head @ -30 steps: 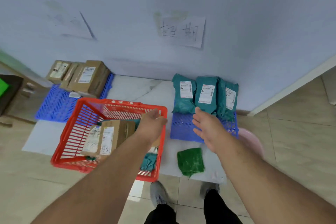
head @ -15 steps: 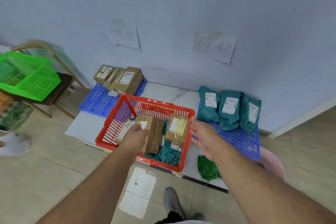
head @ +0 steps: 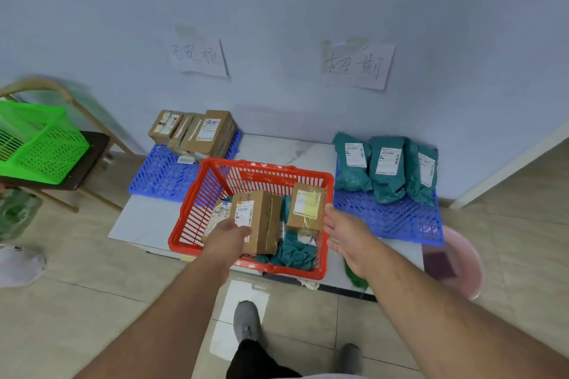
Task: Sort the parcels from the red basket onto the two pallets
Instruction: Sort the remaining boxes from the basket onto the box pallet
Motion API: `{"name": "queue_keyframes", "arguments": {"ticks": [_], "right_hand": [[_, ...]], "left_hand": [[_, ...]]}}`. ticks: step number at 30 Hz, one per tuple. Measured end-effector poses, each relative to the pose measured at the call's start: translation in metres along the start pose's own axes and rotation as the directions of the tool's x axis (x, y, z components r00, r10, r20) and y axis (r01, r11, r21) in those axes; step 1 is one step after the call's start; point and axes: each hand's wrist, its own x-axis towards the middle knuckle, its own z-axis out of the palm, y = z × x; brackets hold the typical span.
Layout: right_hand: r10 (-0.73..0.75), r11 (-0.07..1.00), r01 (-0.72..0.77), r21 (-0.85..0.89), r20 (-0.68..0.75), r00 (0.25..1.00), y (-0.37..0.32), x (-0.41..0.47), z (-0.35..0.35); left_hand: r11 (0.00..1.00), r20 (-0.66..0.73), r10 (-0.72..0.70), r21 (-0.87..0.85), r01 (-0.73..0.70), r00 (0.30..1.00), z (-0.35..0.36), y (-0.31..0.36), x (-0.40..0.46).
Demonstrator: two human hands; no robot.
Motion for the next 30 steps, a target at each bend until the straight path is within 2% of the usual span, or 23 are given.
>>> {"name": "queue_keyframes", "arguments": {"ticks": [5,14,20,23,27,30], "right_hand": [[0.028,1.0,-0.029,-0.003,-0.139,0.99,-0.008,0.032,0.049],[0.129,0.987,-0.144,-0.076,-0.183,0.975,-0.002,0.058,0.147],[0.192,0.972,-0.218,-0.084,-0.245,0.95,0.003,0.084,0.163],[0.233,0.964,-0.26,-0.059,-0.288,0.929,0.037,0.131,0.151],[0.338,0.938,-0.346,0.014,-0.248,0.908,0.029,0.155,0.169],[0.37,0.926,-0.378,0.005,-0.224,0.902,0.028,0.167,0.177]], "left_hand": [[1.0,0.108,-0.029,-0.007,0.03,0.994,-0.039,0.006,0.051],[0.994,0.262,-0.105,0.043,0.097,0.959,-0.088,0.017,0.116],[0.985,0.291,-0.172,0.082,0.154,0.941,-0.091,0.003,0.161],[0.977,0.284,-0.203,0.121,0.175,0.937,-0.076,-0.03,0.211],[0.966,0.282,-0.216,0.201,0.162,0.935,-0.066,-0.001,0.202],[0.964,0.303,-0.235,0.195,0.181,0.924,-0.054,0.001,0.213]]}}
